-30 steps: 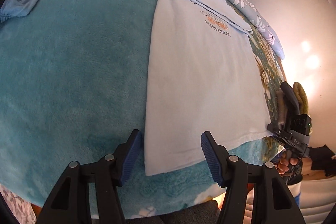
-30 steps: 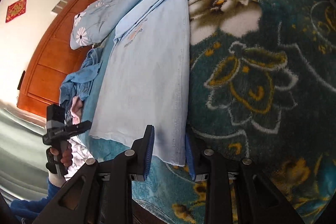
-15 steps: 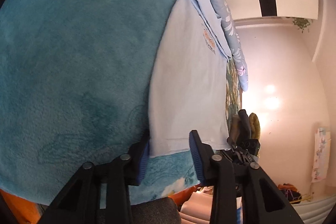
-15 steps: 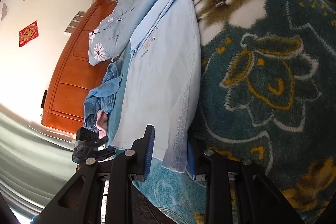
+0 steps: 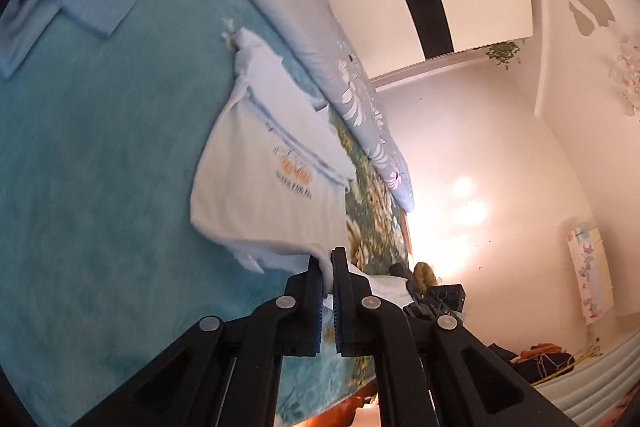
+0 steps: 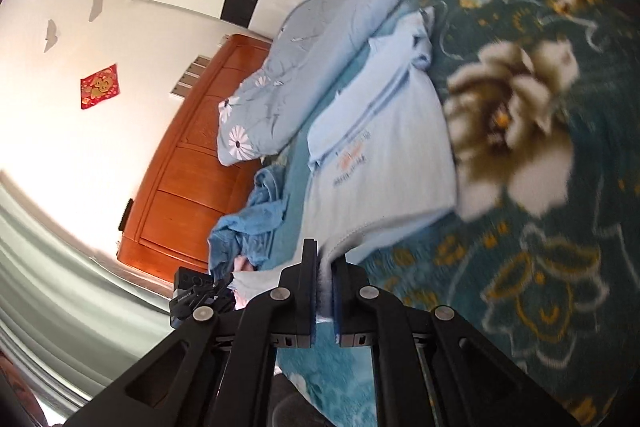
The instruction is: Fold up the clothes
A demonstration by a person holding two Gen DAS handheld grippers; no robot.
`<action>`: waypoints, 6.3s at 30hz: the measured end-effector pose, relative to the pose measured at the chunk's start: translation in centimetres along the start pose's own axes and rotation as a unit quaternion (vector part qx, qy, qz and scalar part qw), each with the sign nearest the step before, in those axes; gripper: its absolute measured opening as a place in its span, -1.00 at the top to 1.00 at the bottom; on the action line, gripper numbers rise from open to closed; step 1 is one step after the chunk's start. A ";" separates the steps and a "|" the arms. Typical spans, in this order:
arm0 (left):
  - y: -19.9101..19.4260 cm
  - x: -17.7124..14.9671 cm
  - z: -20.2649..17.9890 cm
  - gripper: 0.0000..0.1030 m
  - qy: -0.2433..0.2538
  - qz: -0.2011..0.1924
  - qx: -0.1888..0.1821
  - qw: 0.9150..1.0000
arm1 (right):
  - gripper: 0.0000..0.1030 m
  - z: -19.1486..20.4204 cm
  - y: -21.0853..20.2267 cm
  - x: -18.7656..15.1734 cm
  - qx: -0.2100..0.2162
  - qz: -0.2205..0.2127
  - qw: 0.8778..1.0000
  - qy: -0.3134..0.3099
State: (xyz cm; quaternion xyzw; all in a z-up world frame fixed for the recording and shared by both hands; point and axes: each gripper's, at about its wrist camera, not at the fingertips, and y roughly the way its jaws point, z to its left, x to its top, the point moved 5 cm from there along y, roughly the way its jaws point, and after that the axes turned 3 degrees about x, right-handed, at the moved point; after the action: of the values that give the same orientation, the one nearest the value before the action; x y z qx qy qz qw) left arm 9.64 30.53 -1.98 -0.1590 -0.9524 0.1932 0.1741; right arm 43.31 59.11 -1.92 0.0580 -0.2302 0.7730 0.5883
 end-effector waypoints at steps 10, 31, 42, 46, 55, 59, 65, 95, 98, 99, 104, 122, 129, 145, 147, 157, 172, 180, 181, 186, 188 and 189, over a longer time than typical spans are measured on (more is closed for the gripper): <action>7.8 16.9 0.1 0.92 0.022 -0.045 0.081 0.995 | 0.89 -1.5 9.0 16.8 -0.088 -0.041 0.995 -0.001; 17.4 27.1 7.6 0.02 -0.074 -0.049 0.047 0.995 | 0.29 -10.1 17.1 26.4 -0.182 -0.064 0.981 0.031; 12.7 17.5 9.2 -0.21 -0.018 0.036 0.158 0.987 | -0.23 -8.5 12.1 17.3 -0.208 0.019 0.978 -0.005; 11.3 11.8 10.8 -0.21 -0.039 0.070 0.172 0.982 | -0.23 -9.1 10.2 12.4 -0.202 0.043 0.978 0.014; 13.0 8.5 10.3 -0.21 -0.092 0.077 0.142 0.982 | -0.25 -9.6 11.5 10.0 -0.176 0.030 0.983 0.051; 12.8 9.5 11.2 -0.17 -0.146 0.026 0.109 0.983 | 0.16 -9.0 12.3 9.7 -0.151 0.018 0.987 0.056; 11.8 9.5 13.1 0.84 -0.197 -0.029 0.109 0.974 | 0.80 -9.6 12.3 9.7 -0.159 -0.011 0.984 0.080; 0.9 -3.4 7.4 0.85 0.000 0.009 0.163 0.987 | 0.85 -4.9 4.1 -6.5 -0.126 0.023 0.990 0.052; 0.2 -3.0 6.9 0.74 0.047 0.029 0.174 0.983 | 0.72 -4.6 3.3 -6.1 -0.137 0.023 0.990 0.035; -0.2 -2.5 6.8 0.68 0.065 0.025 0.192 0.979 | 0.65 -4.4 2.8 -6.0 -0.151 0.021 0.988 0.023; -0.8 1.4 6.6 0.28 0.130 -0.008 0.250 0.959 | 0.65 -3.2 1.4 -3.3 -0.216 -0.005 0.975 -0.057; 11.4 13.2 5.7 0.90 0.208 0.020 0.246 0.947 | 0.88 -5.4 12.0 9.7 -0.223 0.014 0.973 -0.056; 11.8 15.0 7.9 0.91 0.155 0.016 0.260 0.953 | 0.91 -8.3 12.6 12.5 -0.220 0.005 0.975 0.026; 5.8 9.9 2.2 0.30 0.135 -0.059 0.260 0.954 | -0.01 -4.8 4.6 6.3 -0.197 -0.009 0.980 0.001; 7.5 6.1 0.3 0.26 0.155 -0.034 0.233 0.959 | -0.01 -5.7 4.2 3.8 -0.191 0.005 0.981 0.021; 17.7 -6.7 -1.5 0.30 0.175 0.083 0.202 0.960 | -0.02 -6.5 5.5 -0.3 -0.149 0.000 0.986 0.076; 15.2 -8.6 -0.1 0.31 0.143 0.059 0.171 0.973 | 0.78 -2.5 6.6 0.7 -0.189 -0.023 0.981 0.045; 6.1 -6.5 2.5 0.26 0.069 -0.025 0.116 0.991 | 0.78 7.8 12.0 2.1 -0.240 0.030 0.965 -0.103; 4.8 -6.1 2.9 0.26 0.063 -0.038 0.115 0.991 | 0.78 9.0 13.2 2.0 -0.246 0.041 0.960 -0.123; 0.1 -4.8 4.7 0.16 0.053 -0.083 0.123 0.988 | 0.78 13.1 20.2 0.1 -0.262 0.095 0.940 -0.196; -1.0 -4.7 5.4 0.13 0.043 -0.092 0.117 0.988 | 0.78 14.2 23.0 -1.3 -0.260 0.118 0.934 -0.217; -1.5 -4.6 5.8 0.12 0.038 -0.096 0.113 0.988 | 0.78 14.5 24.4 -2.2 -0.259 0.130 0.930 -0.225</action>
State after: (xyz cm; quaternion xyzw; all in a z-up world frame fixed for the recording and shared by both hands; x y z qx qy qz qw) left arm 11.10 25.68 -7.58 -0.0529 -0.9281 0.2760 0.2444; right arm 18.49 46.11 3.15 0.0460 -0.5541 0.7229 0.4101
